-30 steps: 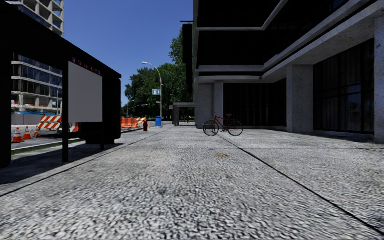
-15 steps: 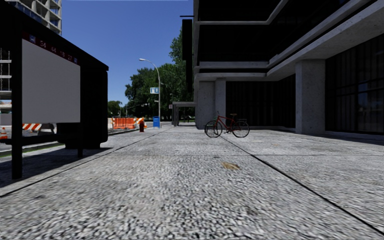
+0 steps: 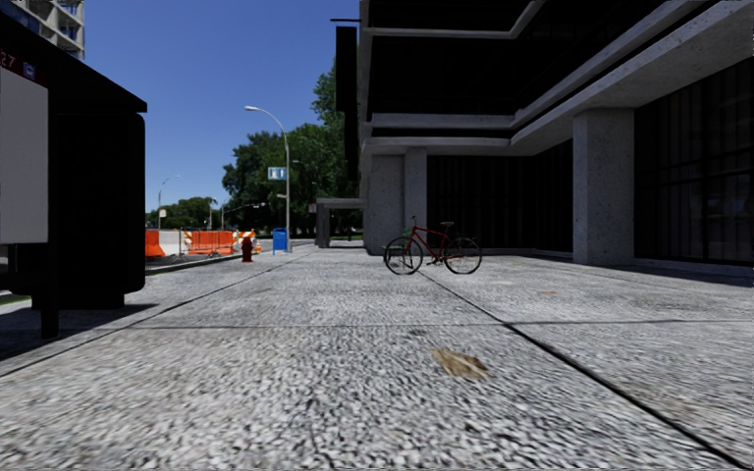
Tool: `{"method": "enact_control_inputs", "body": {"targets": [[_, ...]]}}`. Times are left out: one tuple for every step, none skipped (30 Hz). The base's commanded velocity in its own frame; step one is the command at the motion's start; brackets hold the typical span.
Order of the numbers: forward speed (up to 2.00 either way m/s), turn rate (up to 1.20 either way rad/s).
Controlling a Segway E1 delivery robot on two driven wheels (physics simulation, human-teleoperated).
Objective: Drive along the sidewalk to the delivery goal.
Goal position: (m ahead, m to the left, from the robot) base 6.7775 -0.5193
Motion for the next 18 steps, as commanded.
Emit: {"method": "enact_control_inputs", "body": {"targets": [[2.0,-0.31],[2.0,-0.31],[2.0,-0.31],[2.0,-0.31],[2.0,-0.31],[2.0,-0.31],[2.0,-0.31],[2.0,-0.31],[2.0,-0.31],[2.0,-0.31],[2.0,-0.31],[2.0,-0.25],[2.0,-0.25],[2.0,-0.16],[2.0,-0.1],[2.0,0.0],[2.0,0.0],[2.0,0.0]]}}
